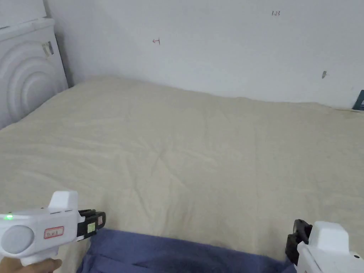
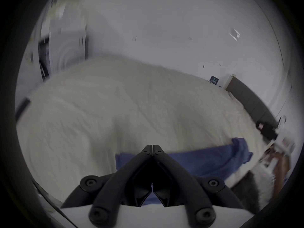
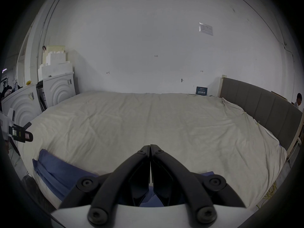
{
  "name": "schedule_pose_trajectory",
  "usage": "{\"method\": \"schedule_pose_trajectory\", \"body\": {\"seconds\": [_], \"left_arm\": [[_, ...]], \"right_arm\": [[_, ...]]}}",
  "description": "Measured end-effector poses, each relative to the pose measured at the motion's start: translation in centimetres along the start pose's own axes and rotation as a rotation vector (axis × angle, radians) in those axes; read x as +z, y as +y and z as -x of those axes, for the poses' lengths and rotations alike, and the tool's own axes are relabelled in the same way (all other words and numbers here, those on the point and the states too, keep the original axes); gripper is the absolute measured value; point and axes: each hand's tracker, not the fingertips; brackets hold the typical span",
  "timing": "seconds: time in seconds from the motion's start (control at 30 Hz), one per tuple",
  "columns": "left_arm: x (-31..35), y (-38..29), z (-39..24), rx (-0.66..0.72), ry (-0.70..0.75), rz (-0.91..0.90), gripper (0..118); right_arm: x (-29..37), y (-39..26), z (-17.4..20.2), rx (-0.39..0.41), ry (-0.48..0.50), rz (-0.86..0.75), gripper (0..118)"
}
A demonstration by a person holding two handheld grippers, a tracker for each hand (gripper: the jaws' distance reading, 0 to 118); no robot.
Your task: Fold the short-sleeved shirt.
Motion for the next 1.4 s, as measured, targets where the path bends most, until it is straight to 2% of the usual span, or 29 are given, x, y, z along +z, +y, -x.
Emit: {"method": "schedule_pose_trajectory", "body": {"seconds": [0.1,0.17,0.27,0.3,0.47,0.5,0.57,0.73,0.77,0.8,0.87,0.93,0.97,1.03,1.17,1.27,1.4], "left_arm": [[-1.4,0.8,4.1,0.035,-0.094,0.096,2],[-2.6,1.0,6.1,0.084,-0.132,0.179,15],[-4.0,0.1,7.0,0.141,-0.134,0.245,66],[-4.6,-0.2,7.4,0.151,-0.139,0.272,73],[-7.5,-1.6,8.3,0.202,-0.237,0.319,74],[-5.5,-1.1,6.2,0.196,-0.241,0.308,74],[-5.5,-0.9,5.6,0.218,-0.279,0.294,75],[-5.9,-1.5,2.9,0.169,-0.282,0.312,72],[-7.8,-0.1,5.1,0.169,-0.282,0.317,72],[-7.9,0.0,4.8,0.170,-0.276,0.322,59],[-8.1,0.1,3.9,0.116,-0.139,0.343,28],[-8.3,-0.1,4.3,0.109,-0.184,0.344,11],[-8.5,-0.2,3.8,0.117,-0.195,0.352,9],[-8.7,-0.8,2.9,0.027,-0.125,0.355,5],[-7.8,0.0,3.0,0.043,-0.053,0.342,0],[-6.2,1.4,3.3,0.039,-0.066,0.332,0],[-3.1,3.0,2.7,-0.024,0.014,0.305,0]], "right_arm": [[-0.1,-0.2,0.0,0.000,0.004,0.007,0],[0.0,-0.3,0.3,0.001,0.009,0.015,0],[-0.2,-0.7,0.3,-0.001,0.008,0.027,0],[-0.2,-0.8,0.3,-0.006,0.009,0.030,0],[-0.4,-1.1,0.3,-0.008,0.004,0.043,0],[-0.4,-1.1,0.3,-0.011,0.005,0.047,0],[-0.6,-1.5,0.3,-0.015,0.005,0.051,0],[-1.0,-1.7,0.7,-0.019,0.009,0.065,0],[-1.1,-1.7,0.8,-0.019,0.011,0.066,0],[-1.0,-1.7,1.0,-0.018,0.011,0.067,0],[-1.0,-1.8,1.2,-0.016,0.016,0.069,0],[-1.1,-1.8,1.3,-0.014,0.015,0.071,0],[-1.1,-1.8,1.4,-0.013,0.016,0.071,0],[-1.1,-1.8,1.4,-0.013,0.016,0.072,0],[-1.0,-1.6,1.1,-0.002,0.014,0.068,0],[-0.9,-1.3,0.7,-0.003,0.010,0.066,0],[-0.9,-1.1,0.5,0.004,0.007,0.062,0]]}}
